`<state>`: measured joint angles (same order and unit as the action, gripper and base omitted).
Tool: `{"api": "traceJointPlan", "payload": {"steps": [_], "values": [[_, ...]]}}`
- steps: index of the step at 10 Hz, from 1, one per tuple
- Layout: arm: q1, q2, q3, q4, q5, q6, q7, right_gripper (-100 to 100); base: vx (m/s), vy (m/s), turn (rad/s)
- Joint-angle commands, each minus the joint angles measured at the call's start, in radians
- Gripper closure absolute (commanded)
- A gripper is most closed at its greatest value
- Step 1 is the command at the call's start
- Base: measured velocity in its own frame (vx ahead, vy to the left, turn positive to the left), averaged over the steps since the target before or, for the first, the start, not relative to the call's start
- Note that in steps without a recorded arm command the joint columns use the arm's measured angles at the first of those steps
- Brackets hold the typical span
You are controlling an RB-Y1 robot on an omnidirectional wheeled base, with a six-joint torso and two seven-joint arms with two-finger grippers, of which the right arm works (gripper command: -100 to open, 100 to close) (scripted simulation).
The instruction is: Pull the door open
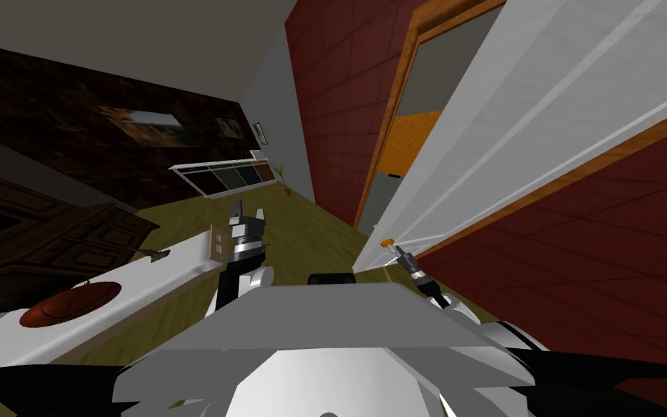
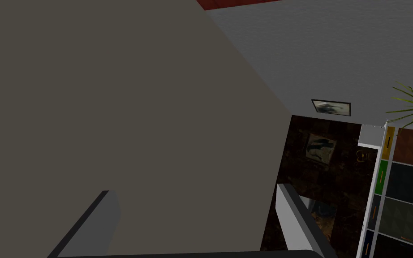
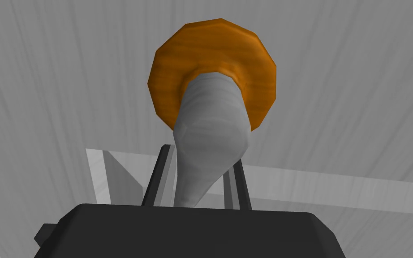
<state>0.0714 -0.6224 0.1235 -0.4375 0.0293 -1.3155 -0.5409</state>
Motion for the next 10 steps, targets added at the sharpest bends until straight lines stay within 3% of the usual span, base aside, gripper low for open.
{"api": "traceJointPlan", "payload": {"steps": [1,6,10], "values": [[0.008,-0.005,-0.001,0.000,-0.002,-0.013,0.001,100,-0.188,-0.061,0.172],[0.005,-0.004,0.004,0.022,0.000,-0.034,-0.001,100,-0.157,-0.079,0.109],[-0.011,0.005,0.004,0.000,-0.001,0.010,0.005,100,-0.154,-0.070,0.123]]}}
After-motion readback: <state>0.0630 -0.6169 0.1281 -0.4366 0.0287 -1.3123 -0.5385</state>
